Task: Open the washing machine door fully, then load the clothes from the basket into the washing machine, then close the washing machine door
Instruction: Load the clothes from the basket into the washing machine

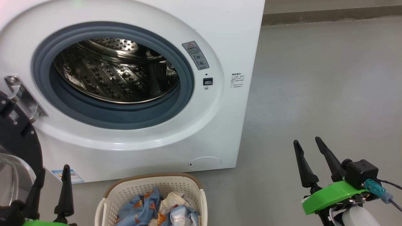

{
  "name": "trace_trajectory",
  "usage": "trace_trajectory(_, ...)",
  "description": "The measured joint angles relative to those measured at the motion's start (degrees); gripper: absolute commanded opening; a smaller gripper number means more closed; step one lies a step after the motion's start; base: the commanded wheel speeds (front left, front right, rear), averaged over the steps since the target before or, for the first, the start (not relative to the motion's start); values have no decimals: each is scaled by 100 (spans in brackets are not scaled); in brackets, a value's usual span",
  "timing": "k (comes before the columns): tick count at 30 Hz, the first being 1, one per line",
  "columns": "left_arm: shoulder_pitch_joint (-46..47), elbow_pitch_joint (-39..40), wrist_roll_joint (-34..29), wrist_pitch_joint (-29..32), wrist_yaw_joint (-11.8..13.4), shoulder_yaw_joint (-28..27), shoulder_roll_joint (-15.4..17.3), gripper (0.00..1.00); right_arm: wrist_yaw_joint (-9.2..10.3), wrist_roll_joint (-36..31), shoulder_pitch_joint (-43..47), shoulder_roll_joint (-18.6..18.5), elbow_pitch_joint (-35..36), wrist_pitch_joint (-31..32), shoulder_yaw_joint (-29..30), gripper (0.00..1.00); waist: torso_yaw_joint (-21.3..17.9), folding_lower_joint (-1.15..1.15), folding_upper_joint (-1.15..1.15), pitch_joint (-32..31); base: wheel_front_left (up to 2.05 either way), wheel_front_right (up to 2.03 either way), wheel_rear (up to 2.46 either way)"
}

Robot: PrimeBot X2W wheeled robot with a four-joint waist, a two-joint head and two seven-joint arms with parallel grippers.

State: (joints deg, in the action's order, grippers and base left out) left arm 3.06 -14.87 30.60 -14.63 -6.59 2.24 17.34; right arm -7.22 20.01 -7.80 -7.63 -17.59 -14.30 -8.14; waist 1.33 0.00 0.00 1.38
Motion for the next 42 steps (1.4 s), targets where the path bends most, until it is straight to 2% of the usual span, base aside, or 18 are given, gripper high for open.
trace_trajectory(32,1,-48,-103,0,-52,-75,-67,100,0,-37,-1,-1,-26,0,-33,100,-6,0,0,32,0,0,0)
trace_trajectory(42,10,-100,-98,0,-53,-13,-80,100,0,-90,-19,9,-19,0,-46,100,-51,0,0,225,0,0,0)
